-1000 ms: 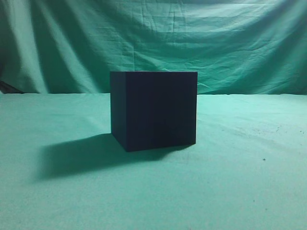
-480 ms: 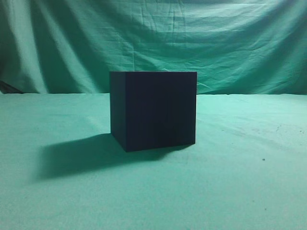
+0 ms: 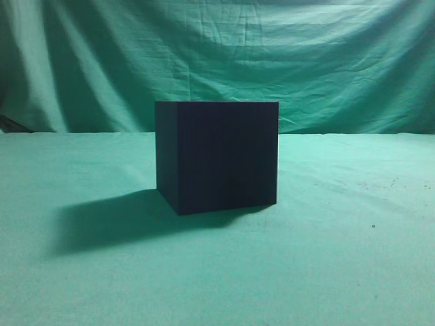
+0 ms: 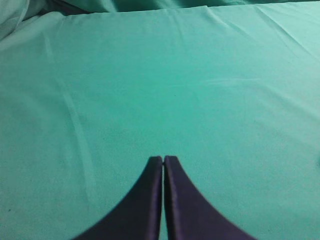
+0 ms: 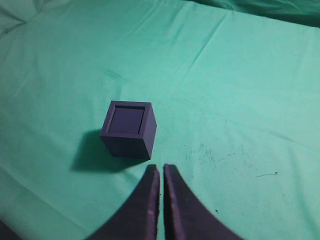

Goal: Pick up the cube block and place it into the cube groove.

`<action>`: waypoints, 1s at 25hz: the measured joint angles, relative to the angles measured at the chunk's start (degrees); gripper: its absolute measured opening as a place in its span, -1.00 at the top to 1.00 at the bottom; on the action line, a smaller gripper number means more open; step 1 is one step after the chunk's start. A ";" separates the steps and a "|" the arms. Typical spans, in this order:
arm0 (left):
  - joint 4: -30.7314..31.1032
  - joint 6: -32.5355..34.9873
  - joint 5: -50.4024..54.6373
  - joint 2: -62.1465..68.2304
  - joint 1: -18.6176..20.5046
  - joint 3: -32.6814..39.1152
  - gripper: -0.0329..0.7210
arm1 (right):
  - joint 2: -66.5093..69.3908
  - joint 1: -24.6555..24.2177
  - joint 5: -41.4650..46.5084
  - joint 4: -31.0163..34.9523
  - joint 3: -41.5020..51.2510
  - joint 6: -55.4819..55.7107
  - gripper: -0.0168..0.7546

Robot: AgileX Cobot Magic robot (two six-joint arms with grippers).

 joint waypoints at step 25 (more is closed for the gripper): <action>0.00 0.00 0.00 0.00 0.00 0.00 0.91 | -21.84 -26.68 -36.62 4.23 35.51 -15.01 0.96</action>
